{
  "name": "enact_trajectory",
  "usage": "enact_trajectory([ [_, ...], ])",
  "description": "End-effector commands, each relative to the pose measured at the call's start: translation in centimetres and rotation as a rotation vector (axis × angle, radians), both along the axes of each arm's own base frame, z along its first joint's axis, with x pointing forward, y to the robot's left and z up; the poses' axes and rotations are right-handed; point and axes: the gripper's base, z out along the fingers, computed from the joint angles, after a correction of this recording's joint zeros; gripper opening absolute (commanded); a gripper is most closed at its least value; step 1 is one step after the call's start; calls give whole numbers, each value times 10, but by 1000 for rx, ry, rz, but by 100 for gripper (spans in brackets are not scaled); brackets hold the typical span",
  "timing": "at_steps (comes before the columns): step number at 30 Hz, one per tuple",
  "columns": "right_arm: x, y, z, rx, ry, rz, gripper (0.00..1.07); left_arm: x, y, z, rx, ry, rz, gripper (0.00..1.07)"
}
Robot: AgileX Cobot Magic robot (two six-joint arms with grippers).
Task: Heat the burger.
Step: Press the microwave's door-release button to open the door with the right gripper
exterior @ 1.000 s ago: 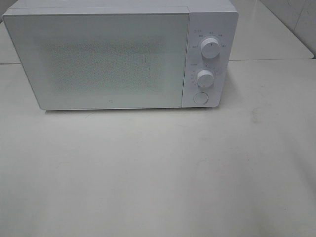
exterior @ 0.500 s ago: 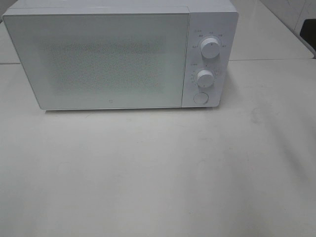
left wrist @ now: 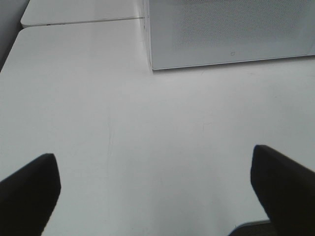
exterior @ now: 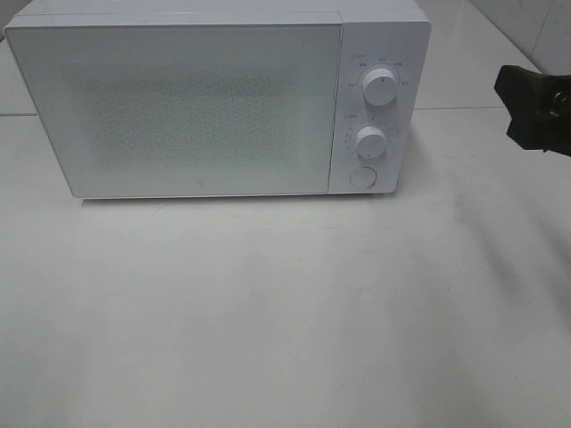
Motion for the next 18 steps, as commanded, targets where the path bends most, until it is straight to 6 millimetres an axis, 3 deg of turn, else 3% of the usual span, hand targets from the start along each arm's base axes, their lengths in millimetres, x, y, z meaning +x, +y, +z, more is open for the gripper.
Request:
enact_trajectory([
  [1, 1, -2, -8, 14, -23, -39, 75, -2, 0, 0, 0, -28, 2, 98],
  [18, 0, 36, -41, -59, 14, -139, 75, -2, 0, 0, 0, -28, 2, 98],
])
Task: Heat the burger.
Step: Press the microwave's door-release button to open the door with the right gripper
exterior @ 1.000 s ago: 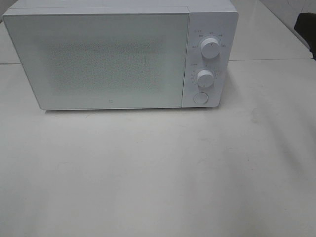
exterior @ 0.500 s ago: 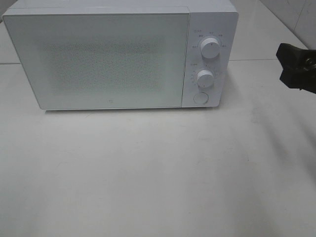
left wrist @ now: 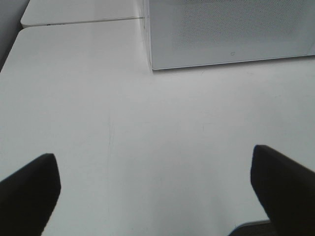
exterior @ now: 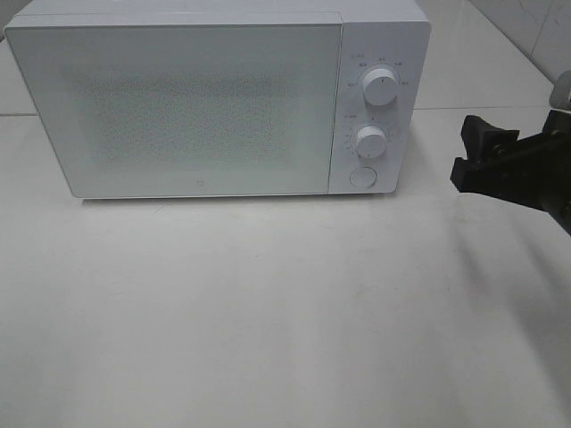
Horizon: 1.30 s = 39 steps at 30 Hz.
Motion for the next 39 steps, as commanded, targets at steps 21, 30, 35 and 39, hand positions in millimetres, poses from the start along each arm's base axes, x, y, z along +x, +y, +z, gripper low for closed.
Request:
enact_trajectory([
  [21, 2, 73, -33, -53, 52, 18, 75, -2, 0, 0, 0, -28, 2, 98],
  [30, 4, 88, -39, -35, 78, 52, 75, -2, 0, 0, 0, -28, 2, 98],
  [35, 4, 88, -40, 93, 88, 32, 67, -2, 0, 0, 0, -28, 2, 98],
  [39, 3, 89, -42, 275, 126, 8, 58, -2, 0, 0, 0, -28, 2, 98],
])
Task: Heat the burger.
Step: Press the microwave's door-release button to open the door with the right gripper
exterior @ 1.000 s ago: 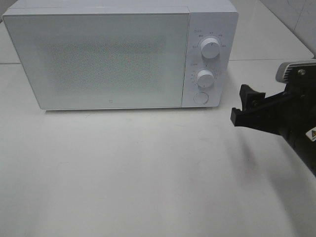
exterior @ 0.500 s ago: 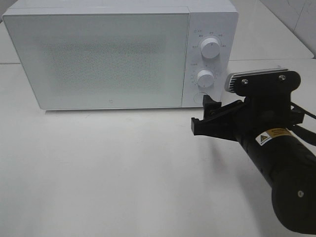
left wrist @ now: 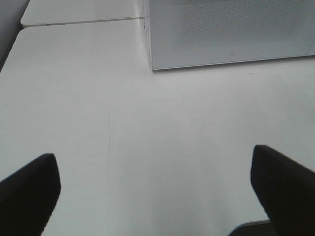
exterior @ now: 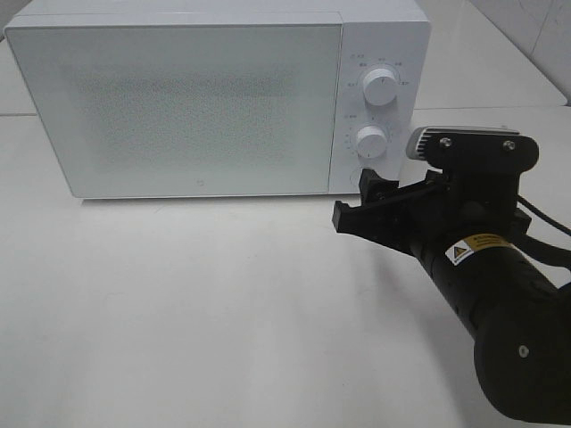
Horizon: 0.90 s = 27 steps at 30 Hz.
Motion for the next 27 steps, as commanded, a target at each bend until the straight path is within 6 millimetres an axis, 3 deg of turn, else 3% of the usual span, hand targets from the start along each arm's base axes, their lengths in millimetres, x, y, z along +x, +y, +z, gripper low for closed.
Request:
enact_trajectory([
  [1, 1, 3, 1, 181, 8, -34, 51, -2, 0, 0, 0, -28, 2, 98],
  [2, 1, 3, 1, 181, 8, -34, 51, -2, 0, 0, 0, -28, 2, 98],
  [9, -1, 5, -3, 715, 112, -169, 26, -2, 0, 0, 0, -28, 2, 98],
  [11, -1, 5, -3, 767, 124, -182, 24, -2, 0, 0, 0, -28, 2, 98],
  [12, -1, 6, -5, 882, 160, -215, 20, -2, 0, 0, 0, -28, 2, 98],
  [16, -2, 7, -8, 973, 204, -249, 11, -2, 0, 0, 0, -28, 2, 98],
  [17, -3, 7, -10, 1026, 230, -271, 2, -2, 0, 0, 0, -28, 2, 98],
  [27, -3, 6, -10, 1226, 245, -346, 0, -2, 0, 0, 0, -28, 2, 98],
])
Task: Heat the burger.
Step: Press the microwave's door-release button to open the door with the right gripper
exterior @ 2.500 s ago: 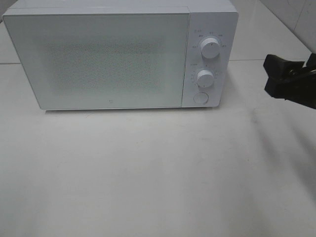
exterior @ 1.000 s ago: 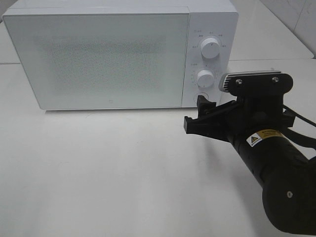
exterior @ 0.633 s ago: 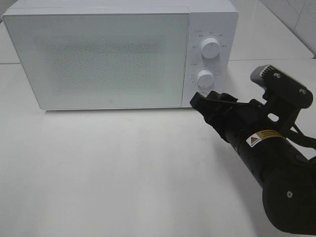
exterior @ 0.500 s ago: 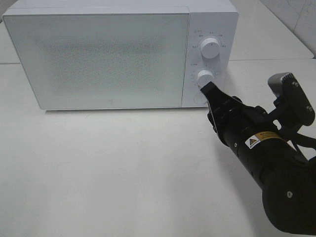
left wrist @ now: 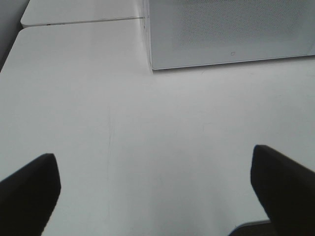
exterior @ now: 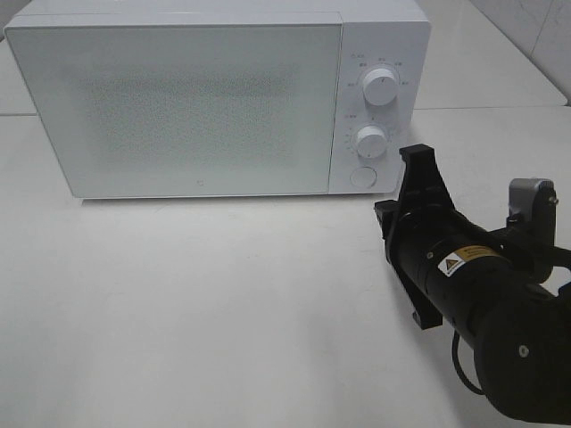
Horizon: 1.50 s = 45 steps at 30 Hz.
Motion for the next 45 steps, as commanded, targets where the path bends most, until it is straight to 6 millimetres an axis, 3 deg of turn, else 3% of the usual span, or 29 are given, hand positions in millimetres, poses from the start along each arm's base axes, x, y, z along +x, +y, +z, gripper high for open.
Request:
enact_trajectory([
  [1, 2, 4, 2, 34, -8, -6, 0, -2, 0, 0, 0, -28, 2, 98],
  [14, 16, 16, -13, 57, 10, -38, 0, -2, 0, 0, 0, -28, 2, 98],
  [28, 77, 16, -25, 71, 7, -115, 0, -2, 0, 0, 0, -28, 2, 98],
  [45, 112, 16, -40, 73, 32, -130, 0, -2, 0, 0, 0, -28, 2, 98],
])
